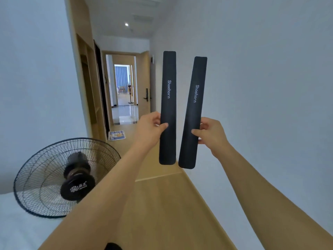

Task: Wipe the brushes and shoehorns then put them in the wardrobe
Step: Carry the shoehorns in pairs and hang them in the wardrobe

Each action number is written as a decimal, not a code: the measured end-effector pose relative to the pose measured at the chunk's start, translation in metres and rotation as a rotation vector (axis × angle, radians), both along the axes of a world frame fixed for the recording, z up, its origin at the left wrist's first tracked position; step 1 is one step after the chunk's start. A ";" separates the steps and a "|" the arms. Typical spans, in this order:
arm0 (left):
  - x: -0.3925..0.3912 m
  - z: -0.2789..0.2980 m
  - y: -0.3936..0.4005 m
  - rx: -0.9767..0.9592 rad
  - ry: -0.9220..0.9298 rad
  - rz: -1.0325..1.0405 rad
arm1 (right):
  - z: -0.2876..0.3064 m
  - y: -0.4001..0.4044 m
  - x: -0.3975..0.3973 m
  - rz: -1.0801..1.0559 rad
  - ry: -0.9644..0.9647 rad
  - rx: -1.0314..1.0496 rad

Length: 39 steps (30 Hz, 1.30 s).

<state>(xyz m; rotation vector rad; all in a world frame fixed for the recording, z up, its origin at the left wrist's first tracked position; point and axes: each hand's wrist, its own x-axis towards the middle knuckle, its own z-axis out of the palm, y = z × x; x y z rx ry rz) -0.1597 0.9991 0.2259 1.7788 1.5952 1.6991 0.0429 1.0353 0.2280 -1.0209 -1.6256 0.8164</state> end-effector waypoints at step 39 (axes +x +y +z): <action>-0.123 0.032 0.724 0.047 0.041 0.300 | 0.027 0.775 -0.129 0.183 -0.064 0.148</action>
